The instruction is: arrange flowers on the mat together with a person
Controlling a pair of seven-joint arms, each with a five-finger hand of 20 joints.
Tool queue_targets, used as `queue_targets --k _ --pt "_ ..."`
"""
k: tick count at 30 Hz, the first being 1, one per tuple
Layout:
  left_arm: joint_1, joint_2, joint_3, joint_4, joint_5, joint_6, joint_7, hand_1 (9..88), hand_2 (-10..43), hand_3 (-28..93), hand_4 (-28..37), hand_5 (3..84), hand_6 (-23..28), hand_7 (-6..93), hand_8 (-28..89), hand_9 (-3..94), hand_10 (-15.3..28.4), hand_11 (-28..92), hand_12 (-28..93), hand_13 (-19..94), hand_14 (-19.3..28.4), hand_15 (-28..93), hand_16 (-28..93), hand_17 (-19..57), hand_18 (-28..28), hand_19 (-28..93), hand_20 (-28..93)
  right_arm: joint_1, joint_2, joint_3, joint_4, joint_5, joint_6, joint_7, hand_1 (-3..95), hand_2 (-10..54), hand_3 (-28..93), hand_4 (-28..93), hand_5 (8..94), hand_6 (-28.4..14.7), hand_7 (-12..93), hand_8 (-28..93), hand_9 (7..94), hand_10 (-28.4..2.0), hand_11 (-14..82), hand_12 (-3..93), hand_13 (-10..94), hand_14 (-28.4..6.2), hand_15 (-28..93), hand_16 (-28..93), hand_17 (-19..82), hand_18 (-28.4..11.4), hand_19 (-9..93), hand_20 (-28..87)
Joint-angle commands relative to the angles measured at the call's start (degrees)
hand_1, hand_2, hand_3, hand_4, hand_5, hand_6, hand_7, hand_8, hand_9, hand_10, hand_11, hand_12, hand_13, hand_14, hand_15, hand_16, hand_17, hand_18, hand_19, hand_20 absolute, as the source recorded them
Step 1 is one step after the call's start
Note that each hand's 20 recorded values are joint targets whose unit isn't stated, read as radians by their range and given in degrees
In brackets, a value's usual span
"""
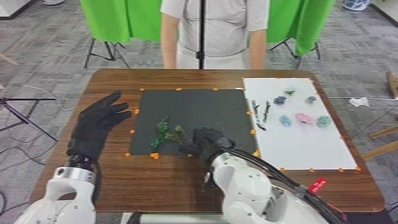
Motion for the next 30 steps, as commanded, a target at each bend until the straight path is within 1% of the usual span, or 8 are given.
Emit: queue_targets --k 1,8,14,17,20,23,28,30 --pt "0.72 -0.22 -0.29 0.16 -0.26 0.37 -0.25 26.8 7.9 77 -24.2 42.5 9.8 11.9 -8 40.7 20.3 28 9 31 28.3 57 -10 -5.5 27.0 57 22 0.48 -0.48 0.97 0.03 1.06 -0.87 -0.06 20.4 10.6 63 -19 84.5 -4.1 12 -11 93.7 -13.6 38.4 16.4 94 -9.6 56 21 63 -19.9 93 35" --pt "1.62 -0.25 -0.86 -0.15 -0.37 0.65 0.19 26.9 7.9 77 -24.3 42.6 9.9 11.8 -8 40.6 20.2 28 9 31 28.3 57 -10 -5.5 26.9 57 22 -3.73 1.96 5.46 -4.90 4.16 0.88 -1.30 21.4 11.2 63 -20 88.9 -2.9 14 -12 93.7 -13.3 41.1 15.4 94 -9.6 57 21 64 -19.7 93 36" --pt "2.03 0.29 -0.57 0.00 -1.21 0.97 1.44 26.8 7.9 77 -24.3 42.6 9.8 11.8 -8 40.5 20.3 28 9 31 28.2 57 -10 -5.5 26.9 57 22 -10.14 6.11 14.38 -10.28 8.54 7.31 -3.34 21.9 11.7 62 -20 89.5 -2.6 14 -12 93.7 -13.2 41.7 15.0 94 -9.6 58 20 64 -19.9 93 36" --pt "2.12 0.64 -0.40 0.12 -1.38 1.03 2.06 26.8 7.9 77 -24.3 42.6 9.8 11.9 -8 40.6 20.3 28 9 31 28.2 57 -10 -5.5 26.9 57 22 -15.11 6.85 23.10 -12.36 18.00 11.26 -7.32 21.7 11.9 63 -19 86.6 -3.0 13 -11 93.7 -14.3 35.0 16.9 91 -10.8 57 21 58 -21.7 93 35" --pt "2.49 0.81 -0.52 0.04 -1.68 1.23 2.78 26.5 7.8 77 -24.5 42.5 9.8 11.9 -8 40.6 20.3 28 9 31 28.2 57 -10 -5.6 26.9 57 22 -18.92 7.51 30.50 -12.86 26.54 14.65 -12.41 21.6 13.2 64 -20 77.5 -4.5 13 -11 84.8 -17.6 26.6 17.5 77 -15.9 57 17 45 -23.5 93 18" --pt "2.76 0.77 -0.52 0.19 -1.81 1.02 3.59 26.1 7.8 77 -25.1 42.4 9.5 11.8 -8 40.5 20.2 28 9 31 28.3 56 -10 -5.6 26.9 57 22 -22.93 8.23 37.44 -13.67 40.54 18.54 -16.51 20.7 13.6 66 -20 71.4 -4.4 14 -11 76.6 -19.3 24.5 16.5 66 -18.1 55 14 34 -24.1 87 10" --pt "3.06 1.35 0.37 0.47 -2.81 1.75 5.59 24.7 7.5 77 -27.0 41.5 8.1 10.6 -8 40.0 19.7 26 9 31 28.3 56 -10 -5.9 27.0 56 22 -28.43 8.50 47.41 -10.98 66.34 15.15 -28.24 17.2 14.2 72 -24 59.2 -4.0 14 -11 62.2 -20.3 20.2 14.3 54 -20.0 50 11 19 -27.1 68 9" --pt "3.35 1.40 0.35 0.53 -2.45 1.46 5.77 24.0 7.4 77 -27.6 41.1 7.6 10.3 -8 39.5 19.3 26 9 30 28.3 56 -10 -6.1 27.0 55 22 -29.77 8.45 49.19 -9.57 72.64 14.20 -31.04 16.5 13.9 73 -25 54.4 -3.1 14 -12 56.2 -19.5 17.8 13.5 48 -20.2 45 10 14 -27.3 60 10"
